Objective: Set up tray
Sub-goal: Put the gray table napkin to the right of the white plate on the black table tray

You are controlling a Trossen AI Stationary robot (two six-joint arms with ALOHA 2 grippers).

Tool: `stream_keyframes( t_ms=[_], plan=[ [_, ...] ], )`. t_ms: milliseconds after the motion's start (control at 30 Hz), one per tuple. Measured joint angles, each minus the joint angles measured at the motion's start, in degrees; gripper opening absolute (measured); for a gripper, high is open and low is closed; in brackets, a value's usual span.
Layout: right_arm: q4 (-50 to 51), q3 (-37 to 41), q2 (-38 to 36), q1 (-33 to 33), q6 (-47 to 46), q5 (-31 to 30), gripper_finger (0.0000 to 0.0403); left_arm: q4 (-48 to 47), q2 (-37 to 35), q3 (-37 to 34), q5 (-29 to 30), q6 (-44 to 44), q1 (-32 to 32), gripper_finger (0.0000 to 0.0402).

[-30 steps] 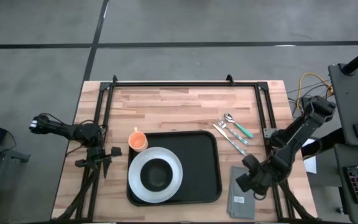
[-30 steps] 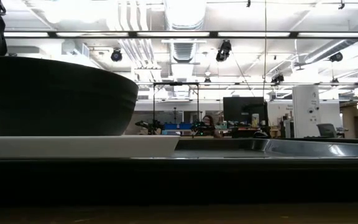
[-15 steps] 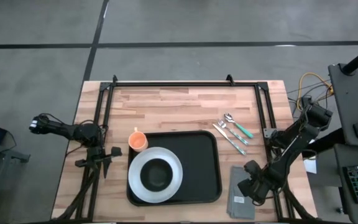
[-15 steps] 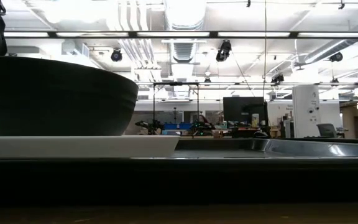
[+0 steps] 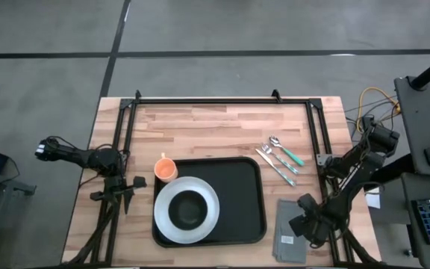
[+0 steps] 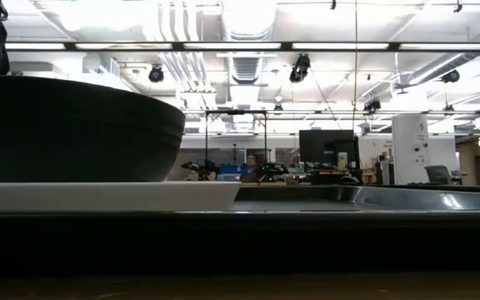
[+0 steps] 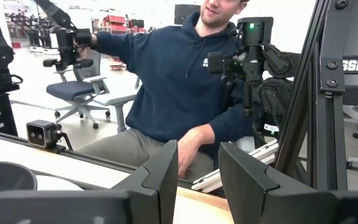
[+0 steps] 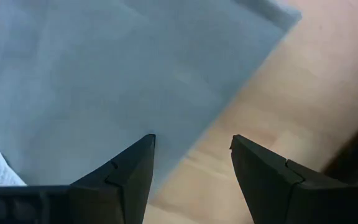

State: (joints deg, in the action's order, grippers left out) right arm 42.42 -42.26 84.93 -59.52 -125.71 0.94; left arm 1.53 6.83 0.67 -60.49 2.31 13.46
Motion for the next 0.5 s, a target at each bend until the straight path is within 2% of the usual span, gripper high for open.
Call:
stream_keyframes(
  t_ms=[333, 500],
  plan=[
    [-3.69, 3.63, -5.6, -2.61, -2.2, -8.54, 0.0201, -0.01, 0.0, 0.0, -0.01, -0.01, 0.02, 0.0098],
    [-6.62, 6.91, -7.3, -3.01, -2.44, -9.22, 0.0201, 0.0, 0.02, 0.0, -0.02, 0.0, 0.0, 0.0098]
  ],
)
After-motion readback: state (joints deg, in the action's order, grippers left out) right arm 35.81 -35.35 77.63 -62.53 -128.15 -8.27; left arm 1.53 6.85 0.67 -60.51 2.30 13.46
